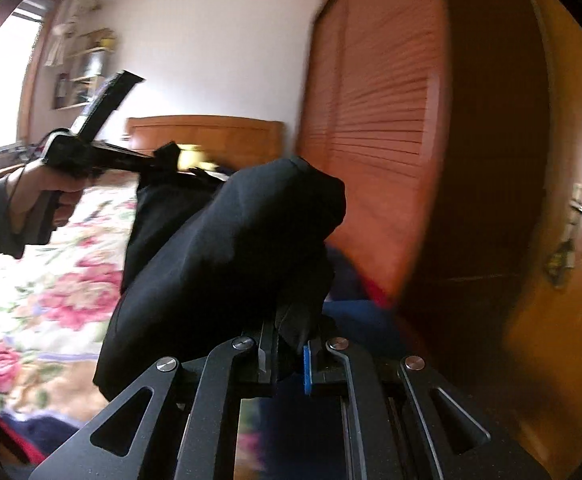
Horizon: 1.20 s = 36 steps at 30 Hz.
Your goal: Fold large clothes
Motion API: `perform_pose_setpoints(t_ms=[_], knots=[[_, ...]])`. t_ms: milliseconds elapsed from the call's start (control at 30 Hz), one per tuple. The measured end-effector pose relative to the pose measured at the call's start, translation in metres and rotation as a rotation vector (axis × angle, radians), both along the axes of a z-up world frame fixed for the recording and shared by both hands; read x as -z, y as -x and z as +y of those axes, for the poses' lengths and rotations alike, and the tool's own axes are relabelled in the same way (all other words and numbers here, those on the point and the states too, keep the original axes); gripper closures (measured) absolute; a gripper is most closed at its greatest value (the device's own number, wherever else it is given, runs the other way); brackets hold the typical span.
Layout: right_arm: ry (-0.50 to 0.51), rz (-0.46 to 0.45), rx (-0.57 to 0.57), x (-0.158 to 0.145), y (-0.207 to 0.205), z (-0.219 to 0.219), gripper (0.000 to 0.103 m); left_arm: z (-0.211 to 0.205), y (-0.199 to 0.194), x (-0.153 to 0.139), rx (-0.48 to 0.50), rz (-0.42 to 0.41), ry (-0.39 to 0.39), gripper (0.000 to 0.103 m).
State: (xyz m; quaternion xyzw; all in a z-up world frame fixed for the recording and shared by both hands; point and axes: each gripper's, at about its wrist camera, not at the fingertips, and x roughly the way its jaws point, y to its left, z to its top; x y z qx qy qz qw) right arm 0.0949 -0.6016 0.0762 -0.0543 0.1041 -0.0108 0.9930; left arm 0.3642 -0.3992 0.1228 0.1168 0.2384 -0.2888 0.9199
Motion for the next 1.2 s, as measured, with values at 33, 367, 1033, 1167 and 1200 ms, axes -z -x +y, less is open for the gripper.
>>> perform_pose_setpoints(t_ms=[33, 367, 1033, 1167, 1200], knots=[[0.003, 0.006, 0.026, -0.001, 0.002, -0.012, 0.095, -0.012, 0.0, -0.001, 0.019, 0.0, -0.001, 0.095], [-0.02, 0.143, 0.269, 0.04, 0.001, -0.09, 0.095, -0.138, 0.005, 0.05, 0.175, 0.071, -0.128, 0.095], [-0.059, 0.072, 0.378, 0.005, 0.036, -0.022, 0.051, -0.044, 0.095, 0.065, 0.302, 0.094, -0.104, 0.066], [-0.066, 0.145, 0.328, 0.012, 0.008, -0.016, 0.05, -0.014, 0.111, 0.068, 0.276, 0.102, -0.09, 0.066], [-0.075, 0.171, 0.34, 0.019, -0.001, -0.022, 0.05, -0.008, 0.114, 0.069, 0.271, 0.101, -0.092, 0.066]])
